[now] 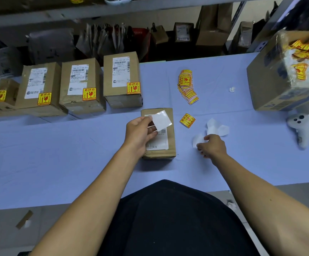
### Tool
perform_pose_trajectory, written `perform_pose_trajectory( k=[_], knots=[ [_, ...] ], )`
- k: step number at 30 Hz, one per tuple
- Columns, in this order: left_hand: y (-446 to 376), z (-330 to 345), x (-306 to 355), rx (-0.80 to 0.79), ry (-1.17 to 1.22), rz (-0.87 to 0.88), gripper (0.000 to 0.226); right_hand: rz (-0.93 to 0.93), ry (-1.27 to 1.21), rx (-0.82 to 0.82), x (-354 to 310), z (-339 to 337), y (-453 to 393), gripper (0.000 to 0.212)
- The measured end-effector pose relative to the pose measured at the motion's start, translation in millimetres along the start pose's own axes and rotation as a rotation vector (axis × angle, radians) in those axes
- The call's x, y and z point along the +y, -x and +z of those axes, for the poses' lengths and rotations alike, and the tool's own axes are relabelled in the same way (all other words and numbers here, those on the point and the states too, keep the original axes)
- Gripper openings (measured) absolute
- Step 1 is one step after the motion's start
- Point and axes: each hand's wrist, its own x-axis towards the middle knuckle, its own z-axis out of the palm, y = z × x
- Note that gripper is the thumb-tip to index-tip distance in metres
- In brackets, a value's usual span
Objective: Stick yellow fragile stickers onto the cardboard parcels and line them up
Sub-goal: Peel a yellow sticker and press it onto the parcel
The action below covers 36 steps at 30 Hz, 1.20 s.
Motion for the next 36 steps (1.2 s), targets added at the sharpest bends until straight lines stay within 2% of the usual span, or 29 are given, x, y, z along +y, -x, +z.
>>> perform_pose_trajectory(
  k=[2,4,8,11,14,17,19,23,25,29,33,36],
  knots=[
    [-1,-1,-1,0.002,-0.01,-0.007,0.017,-0.06,0.125,0.044,-1,0,6,0.05],
    [-3,-2,-1,0.006,-0.017,-0.017,0.016,-0.211,0.15,0.122,-12,4,17,0.05],
    [-9,-4,-1,0.015,-0.007,-0.082,0.014,-0.81,0.241,0.243,-44,19,43,0.048],
    [-11,-7,0,0.015,0.049,-0.155,0.013,-1.152,0.395,0.302,-61,30,58,0.042],
    [-8,-13,0,-0.007,0.122,-0.195,0.011,-1.315,0.484,0.411,-68,39,62,0.022],
    [-8,-18,-1,-0.035,0.192,-0.228,0.011,-1.337,0.431,0.424,-70,46,61,0.007],
    [-10,-22,-1,-0.076,0.279,-0.285,0.012,-1.197,0.276,0.335,-72,49,66,0.007],
    [-8,-30,-2,-0.118,0.354,-0.372,0.012,-0.398,-0.425,-0.202,-88,44,84,0.006],
    [-5,-31,-4,-0.114,0.32,-0.373,0.013,-0.154,-0.602,-0.394,-88,44,90,0.006],
    [-8,-36,-12,-0.04,0.389,-0.361,0.024,-0.002,-0.662,-0.434,-82,48,91,0.011],
    [-6,-39,-23,-0.088,0.047,-0.27,0.018,0.184,-0.963,-0.505,-78,47,88,0.005],
    [2,-33,-28,-0.187,-0.058,-0.181,0.012,0.231,-1.085,-0.557,-76,47,87,0.005]
  ],
)
